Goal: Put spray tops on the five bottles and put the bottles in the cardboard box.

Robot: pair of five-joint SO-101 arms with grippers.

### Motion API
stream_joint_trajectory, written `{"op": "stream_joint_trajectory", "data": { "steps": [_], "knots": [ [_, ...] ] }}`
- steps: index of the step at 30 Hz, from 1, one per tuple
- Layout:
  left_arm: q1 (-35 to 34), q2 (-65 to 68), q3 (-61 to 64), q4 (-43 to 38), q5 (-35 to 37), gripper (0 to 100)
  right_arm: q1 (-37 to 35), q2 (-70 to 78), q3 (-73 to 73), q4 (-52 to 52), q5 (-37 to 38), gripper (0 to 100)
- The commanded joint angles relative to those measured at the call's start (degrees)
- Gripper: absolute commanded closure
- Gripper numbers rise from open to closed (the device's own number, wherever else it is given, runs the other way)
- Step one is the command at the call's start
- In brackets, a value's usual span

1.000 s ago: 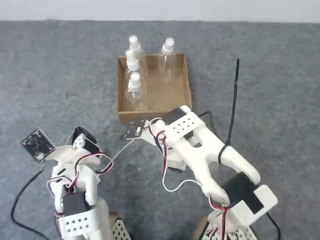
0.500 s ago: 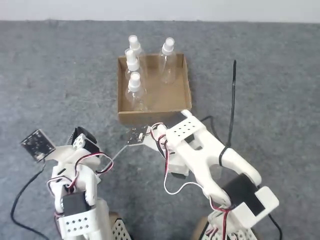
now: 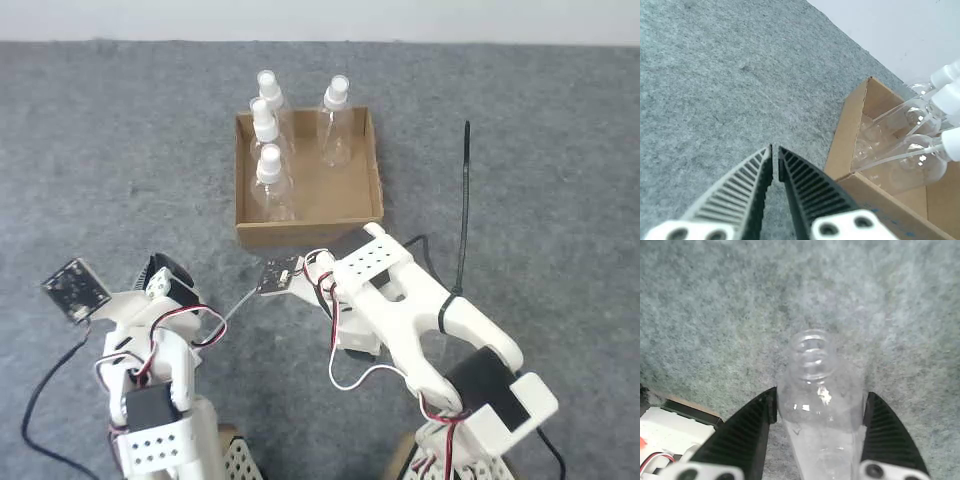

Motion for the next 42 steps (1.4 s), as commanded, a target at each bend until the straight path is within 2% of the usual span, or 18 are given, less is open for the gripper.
{"op": "stream_joint_trajectory", "data": {
  "steps": [1, 5, 10, 14, 20, 24, 30, 35, 42],
  "knots": [
    [-0.26, -0.79, -0.57, -1.32, -0.44, 99, -0.22, -2.68, 0.0, 0.66, 0.79, 84.2],
    [-0.26, -0.79, -0.57, -1.32, -0.44, 99, -0.4, -3.38, -0.35, 1.1, 0.35, 93.2],
    [-0.26, -0.79, -0.57, -1.32, -0.44, 99, -0.31, -3.38, -0.44, 1.1, 0.0, 93.6],
    [-0.26, -0.79, -0.57, -1.32, -0.44, 99, -0.66, -3.47, -1.58, 1.45, -4.57, 93.7],
    [-0.26, -0.7, -0.57, -1.32, -0.44, 99, -0.66, -3.47, -10.9, 10.68, -6.07, 93.7],
    [-0.26, -0.7, -0.57, -1.32, -0.44, 99, -0.66, -3.47, -17.76, 15.87, -11.96, 93.7],
    [-0.18, -0.7, -0.57, -1.23, -0.44, 99, -4.26, -3.47, -23.21, 19.91, -14.86, 93.8],
    [-0.18, -0.7, -0.57, -1.23, -0.44, 99, -7.52, -3.47, -25.32, 20.18, -19.43, 97.6],
    [-0.18, -0.7, -0.57, -1.23, -0.44, 99, -8.84, -5.93, -27.78, 20.7, -21.98, 97.8]
  ]
}}
